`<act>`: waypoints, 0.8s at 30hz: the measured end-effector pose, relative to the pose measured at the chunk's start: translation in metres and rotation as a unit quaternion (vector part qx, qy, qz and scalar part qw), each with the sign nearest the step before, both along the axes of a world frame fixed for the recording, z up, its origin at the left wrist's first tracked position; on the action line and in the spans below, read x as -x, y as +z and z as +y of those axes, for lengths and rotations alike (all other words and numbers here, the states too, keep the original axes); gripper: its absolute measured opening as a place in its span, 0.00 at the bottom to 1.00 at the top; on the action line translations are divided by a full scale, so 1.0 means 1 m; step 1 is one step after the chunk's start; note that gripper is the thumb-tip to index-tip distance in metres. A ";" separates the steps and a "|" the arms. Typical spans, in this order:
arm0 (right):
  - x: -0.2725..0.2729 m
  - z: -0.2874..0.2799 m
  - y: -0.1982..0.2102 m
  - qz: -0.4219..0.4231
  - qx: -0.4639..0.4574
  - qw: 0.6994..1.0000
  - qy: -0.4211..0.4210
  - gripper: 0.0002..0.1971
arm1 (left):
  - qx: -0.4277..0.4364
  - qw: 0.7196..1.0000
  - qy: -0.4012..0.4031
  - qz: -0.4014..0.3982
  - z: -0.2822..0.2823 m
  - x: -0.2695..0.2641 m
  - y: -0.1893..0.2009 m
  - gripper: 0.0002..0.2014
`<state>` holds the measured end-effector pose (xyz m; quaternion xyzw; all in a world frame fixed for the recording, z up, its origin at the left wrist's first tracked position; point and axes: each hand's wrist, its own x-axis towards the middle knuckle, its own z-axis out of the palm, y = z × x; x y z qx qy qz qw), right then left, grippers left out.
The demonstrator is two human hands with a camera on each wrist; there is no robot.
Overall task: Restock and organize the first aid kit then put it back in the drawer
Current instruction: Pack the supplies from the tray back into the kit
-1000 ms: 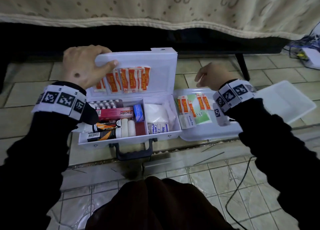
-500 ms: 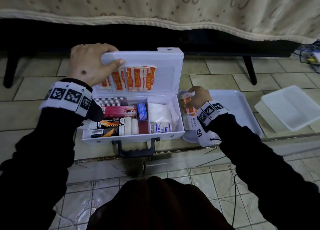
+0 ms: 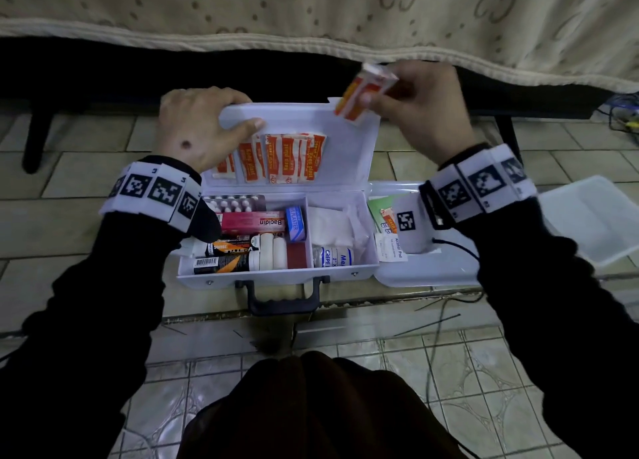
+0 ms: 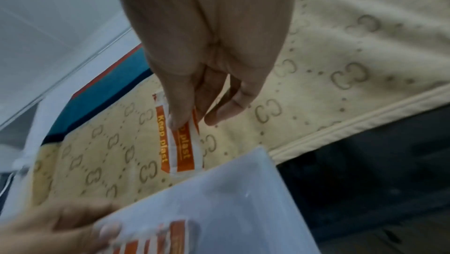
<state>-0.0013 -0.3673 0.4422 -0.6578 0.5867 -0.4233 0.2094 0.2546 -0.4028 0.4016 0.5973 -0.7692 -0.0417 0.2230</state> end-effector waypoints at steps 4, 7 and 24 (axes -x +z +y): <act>-0.031 -0.009 -0.003 0.087 0.009 0.996 0.005 0.09 | 0.001 1.000 -0.005 0.005 0.000 -0.001 0.000 0.22; -0.043 -0.012 -0.013 0.113 -0.018 0.993 0.003 0.09 | 0.006 1.000 -0.004 0.003 0.000 -0.002 -0.001 0.21; -0.056 -0.013 -0.018 0.206 -0.023 0.978 -0.023 0.07 | 0.011 1.000 -0.009 -0.005 -0.002 -0.002 -0.002 0.21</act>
